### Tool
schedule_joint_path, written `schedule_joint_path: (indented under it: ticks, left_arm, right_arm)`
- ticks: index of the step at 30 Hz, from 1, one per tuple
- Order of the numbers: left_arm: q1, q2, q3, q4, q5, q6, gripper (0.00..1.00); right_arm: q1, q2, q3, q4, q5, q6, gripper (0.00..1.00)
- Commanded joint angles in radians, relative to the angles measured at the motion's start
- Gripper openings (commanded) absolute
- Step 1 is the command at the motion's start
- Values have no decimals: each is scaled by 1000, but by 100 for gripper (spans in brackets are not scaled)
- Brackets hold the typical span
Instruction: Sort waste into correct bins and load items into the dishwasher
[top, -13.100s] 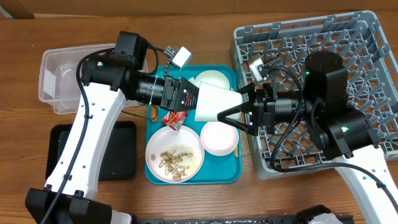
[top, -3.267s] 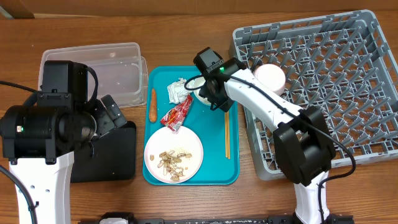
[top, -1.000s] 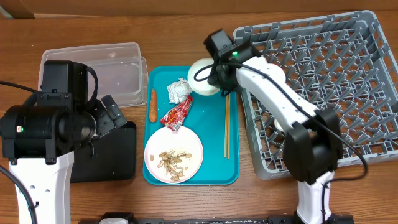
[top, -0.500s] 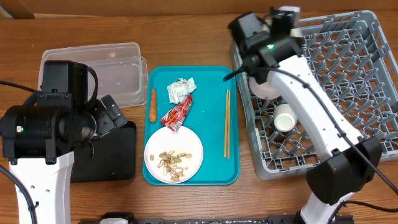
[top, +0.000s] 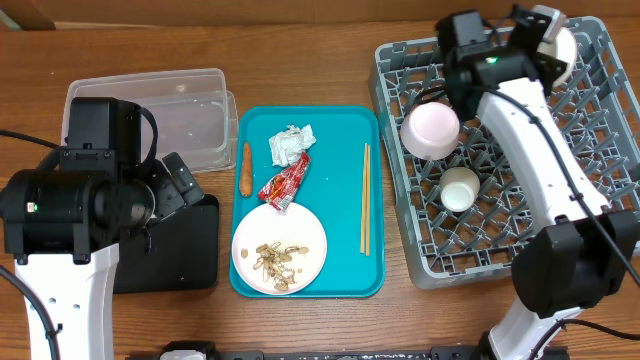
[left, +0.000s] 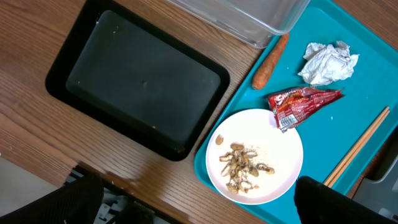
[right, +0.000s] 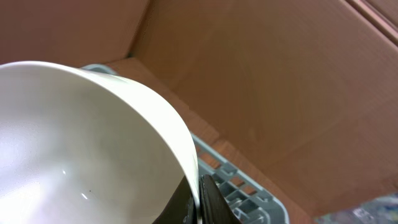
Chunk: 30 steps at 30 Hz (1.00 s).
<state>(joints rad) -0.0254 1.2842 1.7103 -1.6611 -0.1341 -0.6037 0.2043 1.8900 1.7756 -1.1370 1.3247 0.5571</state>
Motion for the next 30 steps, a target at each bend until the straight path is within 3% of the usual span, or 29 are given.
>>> schedule_joint_path:
  ticks: [1, 9, 19, 30]
  left_arm:
    - [5, 4, 11, 0, -11, -5, 100]
    - [5, 5, 11, 0, -11, -5, 100]
    - [5, 4, 11, 0, -11, -5, 100]
    - [5, 4, 11, 0, -11, -5, 100]
  right_arm:
    - [-25, 8, -3, 2, 19, 18, 4]
    - [-54, 64, -24, -31, -3, 12, 4]
    - [-55, 67, -250, 63, 47, 11, 4]
    - [-55, 67, -283, 66, 34, 12, 4]
